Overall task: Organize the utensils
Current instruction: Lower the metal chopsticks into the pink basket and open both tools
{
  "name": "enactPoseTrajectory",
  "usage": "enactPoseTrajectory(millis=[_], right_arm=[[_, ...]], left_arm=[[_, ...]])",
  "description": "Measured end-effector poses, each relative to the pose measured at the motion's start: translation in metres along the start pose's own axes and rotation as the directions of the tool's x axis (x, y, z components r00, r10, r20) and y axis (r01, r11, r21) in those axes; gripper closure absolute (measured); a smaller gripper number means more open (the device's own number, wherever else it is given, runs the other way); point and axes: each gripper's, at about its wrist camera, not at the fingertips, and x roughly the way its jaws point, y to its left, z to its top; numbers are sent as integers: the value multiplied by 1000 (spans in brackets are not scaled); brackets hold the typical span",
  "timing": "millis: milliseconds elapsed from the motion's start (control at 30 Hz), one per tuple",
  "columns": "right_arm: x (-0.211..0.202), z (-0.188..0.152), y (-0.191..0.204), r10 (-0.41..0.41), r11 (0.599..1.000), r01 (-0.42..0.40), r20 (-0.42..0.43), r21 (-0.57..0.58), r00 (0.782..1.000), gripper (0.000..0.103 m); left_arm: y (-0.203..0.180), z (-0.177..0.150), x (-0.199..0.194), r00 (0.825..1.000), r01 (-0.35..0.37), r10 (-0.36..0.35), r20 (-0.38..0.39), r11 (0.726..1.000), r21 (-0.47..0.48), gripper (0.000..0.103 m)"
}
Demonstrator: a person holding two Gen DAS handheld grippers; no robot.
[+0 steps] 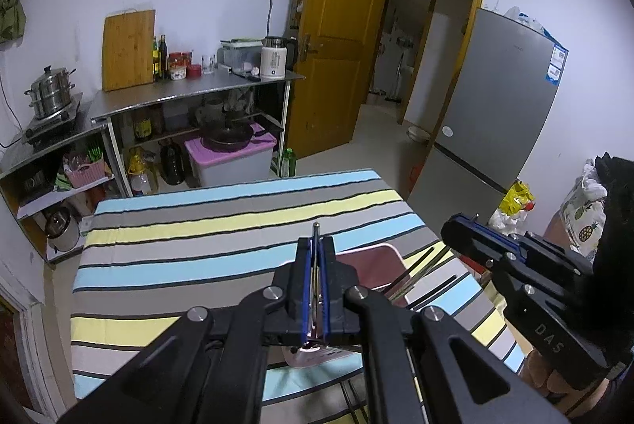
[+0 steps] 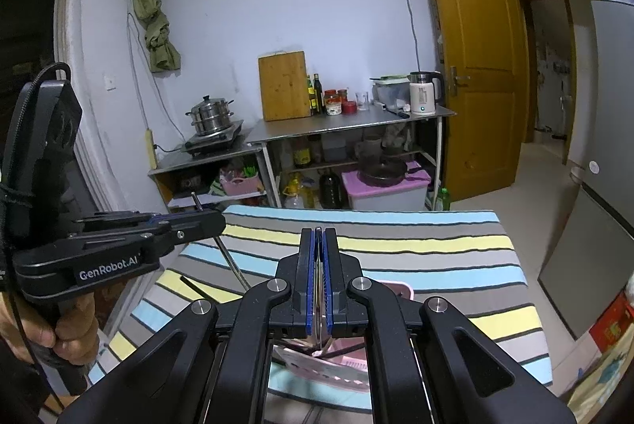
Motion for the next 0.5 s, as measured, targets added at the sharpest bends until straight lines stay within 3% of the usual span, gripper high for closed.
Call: enactPoseTrajectory(millis=[500], right_arm=[[24,-24,-5,0,1000,1,-86,10,996,99]], left_arm=[[8,-16,27,997,1,-2,-75,1000,-18,98]])
